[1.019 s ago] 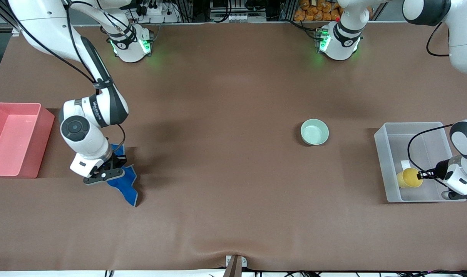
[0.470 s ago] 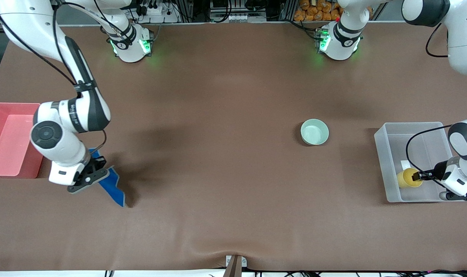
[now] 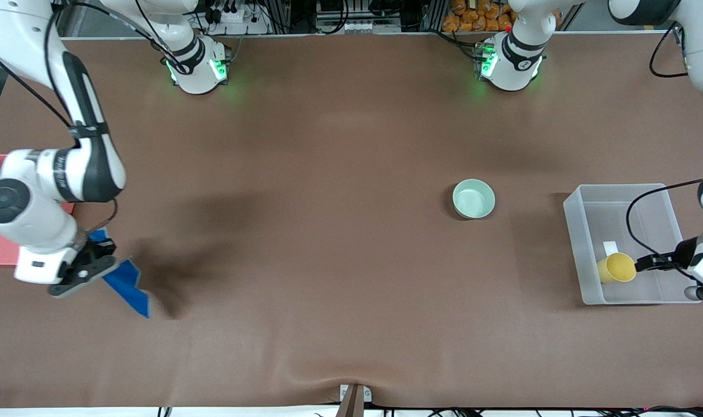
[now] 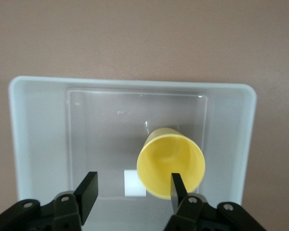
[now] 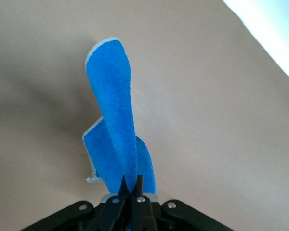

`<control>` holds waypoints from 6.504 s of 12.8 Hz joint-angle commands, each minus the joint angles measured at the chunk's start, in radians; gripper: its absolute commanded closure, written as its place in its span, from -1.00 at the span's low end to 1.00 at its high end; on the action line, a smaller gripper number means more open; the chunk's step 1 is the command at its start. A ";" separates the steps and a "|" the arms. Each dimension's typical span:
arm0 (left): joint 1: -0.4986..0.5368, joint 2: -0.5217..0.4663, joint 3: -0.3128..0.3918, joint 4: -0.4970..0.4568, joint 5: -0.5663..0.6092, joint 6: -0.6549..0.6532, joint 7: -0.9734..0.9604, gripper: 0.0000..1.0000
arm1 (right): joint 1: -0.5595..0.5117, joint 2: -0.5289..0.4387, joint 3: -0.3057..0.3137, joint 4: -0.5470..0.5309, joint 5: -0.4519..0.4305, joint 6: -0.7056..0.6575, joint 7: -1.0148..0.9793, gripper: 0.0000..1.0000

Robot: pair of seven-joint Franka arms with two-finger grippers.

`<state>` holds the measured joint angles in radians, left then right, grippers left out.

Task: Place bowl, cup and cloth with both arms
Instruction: 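Lower the cup into the clear bin while the right gripper lifts the cloth, then reach the bowl with the left gripper while the right gripper holds the cloth, then grasp the pale green bowl rim with the left gripper and lift it, then carry the bowl to the bin while the right gripper releases the cloth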

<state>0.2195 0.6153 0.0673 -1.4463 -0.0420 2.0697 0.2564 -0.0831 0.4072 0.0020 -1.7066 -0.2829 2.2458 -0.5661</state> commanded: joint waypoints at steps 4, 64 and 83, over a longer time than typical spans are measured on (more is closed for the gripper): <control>-0.022 -0.150 -0.018 -0.029 0.027 -0.161 -0.035 -1.00 | -0.119 -0.209 0.015 -0.018 -0.012 -0.231 -0.026 1.00; 0.305 -0.465 -0.443 -0.542 0.120 -0.048 -0.200 1.00 | -0.250 -0.127 -0.278 0.045 0.165 -0.159 -0.838 1.00; 0.501 -0.115 -0.426 -0.384 0.188 0.148 0.086 1.00 | -0.435 0.057 -0.281 0.050 0.235 -0.377 -1.089 1.00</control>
<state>0.7191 0.4786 -0.3590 -1.8384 0.1134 2.1950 0.3319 -0.4892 0.4345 -0.2888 -1.6830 -0.0594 1.8854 -1.5887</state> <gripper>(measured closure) 0.965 0.982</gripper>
